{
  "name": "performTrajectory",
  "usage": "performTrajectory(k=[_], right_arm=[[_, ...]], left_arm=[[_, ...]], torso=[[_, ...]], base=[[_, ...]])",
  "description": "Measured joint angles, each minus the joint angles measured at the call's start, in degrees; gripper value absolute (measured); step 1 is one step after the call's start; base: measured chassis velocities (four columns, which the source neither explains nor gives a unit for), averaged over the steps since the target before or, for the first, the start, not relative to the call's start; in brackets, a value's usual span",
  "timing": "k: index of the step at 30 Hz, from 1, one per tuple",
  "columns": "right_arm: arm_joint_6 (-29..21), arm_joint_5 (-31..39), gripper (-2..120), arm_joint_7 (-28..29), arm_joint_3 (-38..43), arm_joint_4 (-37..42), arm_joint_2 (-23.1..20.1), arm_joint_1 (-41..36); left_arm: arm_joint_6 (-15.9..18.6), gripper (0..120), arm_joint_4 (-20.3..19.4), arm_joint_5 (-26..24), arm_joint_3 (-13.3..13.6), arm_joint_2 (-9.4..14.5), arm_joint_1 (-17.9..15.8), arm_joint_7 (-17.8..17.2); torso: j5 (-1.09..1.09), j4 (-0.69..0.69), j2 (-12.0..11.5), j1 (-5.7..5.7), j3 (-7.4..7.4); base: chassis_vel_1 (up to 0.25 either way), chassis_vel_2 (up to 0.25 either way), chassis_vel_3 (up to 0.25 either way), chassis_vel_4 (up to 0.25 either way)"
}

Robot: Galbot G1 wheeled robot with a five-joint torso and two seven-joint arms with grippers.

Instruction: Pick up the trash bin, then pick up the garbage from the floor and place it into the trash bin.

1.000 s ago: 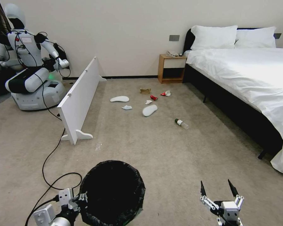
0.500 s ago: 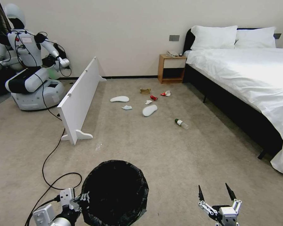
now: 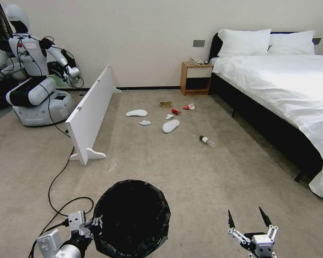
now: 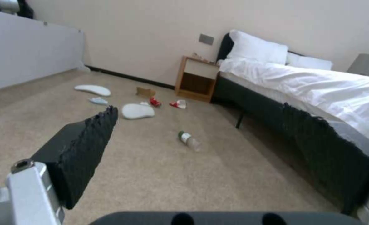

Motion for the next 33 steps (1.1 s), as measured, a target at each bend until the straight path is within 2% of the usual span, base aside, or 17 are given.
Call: performTrajectory(k=[19, 33], right_arm=[[-1.1, 1.5, 100, -1.5, -1.1, -1.4, -1.9, 0.6], [-1.4, 3.1, 100, -1.8, -0.6, -1.5, -2.7, 0.7]], left_arm=[[-0.3, 4, 0.5, 4.8, 0.7, -2.1, 1.2, 1.1], [-0.3, 4, -0.4, 5.9, 1.2, -2.4, 1.6, 0.9]], torso=[[0.0, 0.0, 0.0, 0.0, 0.0], [0.0, 0.0, 0.0, 0.0, 0.0]], base=[[0.0, 0.0, 0.0, 0.0], [0.0, 0.0, 0.0, 0.0]])
